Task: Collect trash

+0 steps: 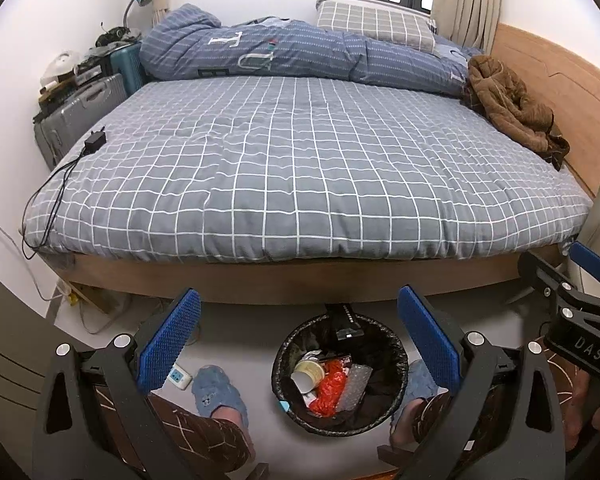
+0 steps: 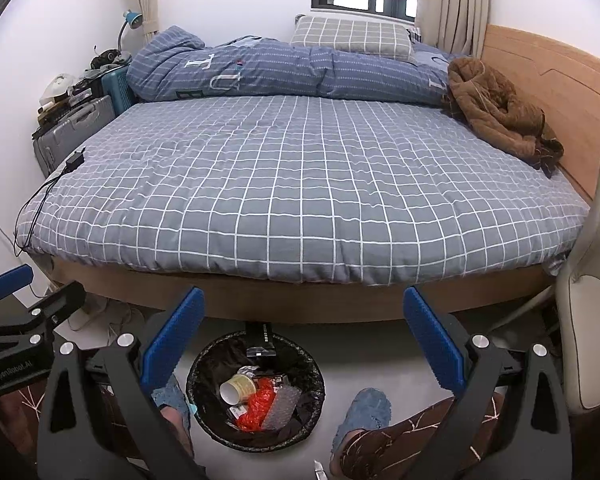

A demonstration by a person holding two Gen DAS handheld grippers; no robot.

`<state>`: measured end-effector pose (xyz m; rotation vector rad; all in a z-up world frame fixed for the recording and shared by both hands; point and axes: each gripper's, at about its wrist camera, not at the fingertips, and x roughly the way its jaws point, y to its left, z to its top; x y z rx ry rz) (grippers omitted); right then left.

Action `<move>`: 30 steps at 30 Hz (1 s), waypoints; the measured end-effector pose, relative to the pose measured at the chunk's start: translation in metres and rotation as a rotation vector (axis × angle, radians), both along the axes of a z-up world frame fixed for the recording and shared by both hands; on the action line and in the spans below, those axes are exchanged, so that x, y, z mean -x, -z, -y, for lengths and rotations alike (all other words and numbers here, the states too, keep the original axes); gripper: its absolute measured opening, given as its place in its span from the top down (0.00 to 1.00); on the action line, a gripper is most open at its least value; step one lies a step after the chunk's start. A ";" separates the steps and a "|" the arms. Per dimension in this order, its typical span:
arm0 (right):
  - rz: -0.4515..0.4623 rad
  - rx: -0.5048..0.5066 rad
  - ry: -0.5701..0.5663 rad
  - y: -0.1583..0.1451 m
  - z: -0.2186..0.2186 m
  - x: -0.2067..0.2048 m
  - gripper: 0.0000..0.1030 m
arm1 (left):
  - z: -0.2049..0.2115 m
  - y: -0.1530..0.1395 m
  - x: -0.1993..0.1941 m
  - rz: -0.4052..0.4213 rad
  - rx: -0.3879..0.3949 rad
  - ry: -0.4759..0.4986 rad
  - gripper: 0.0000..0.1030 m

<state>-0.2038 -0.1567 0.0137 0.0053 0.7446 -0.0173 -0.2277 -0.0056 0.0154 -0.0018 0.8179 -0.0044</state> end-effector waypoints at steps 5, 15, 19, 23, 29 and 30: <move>0.002 0.001 -0.004 -0.001 -0.002 -0.001 0.07 | 0.001 -0.001 -0.001 0.009 -0.012 -0.004 0.06; -0.003 0.003 -0.017 0.001 -0.008 -0.003 0.07 | -0.005 -0.001 -0.004 0.012 -0.015 -0.023 0.06; -0.003 0.005 -0.020 0.002 -0.010 -0.004 0.07 | -0.006 -0.001 -0.005 0.014 -0.016 -0.020 0.06; -0.004 0.004 -0.021 0.002 -0.012 -0.004 0.07 | -0.007 0.000 -0.005 0.013 -0.013 -0.019 0.06; -0.004 0.005 -0.021 0.002 -0.012 -0.004 0.07 | -0.004 0.001 -0.005 0.016 -0.033 -0.018 0.06; -0.004 0.004 -0.021 0.002 -0.012 -0.004 0.07 | -0.004 0.002 -0.005 0.014 -0.034 -0.016 0.06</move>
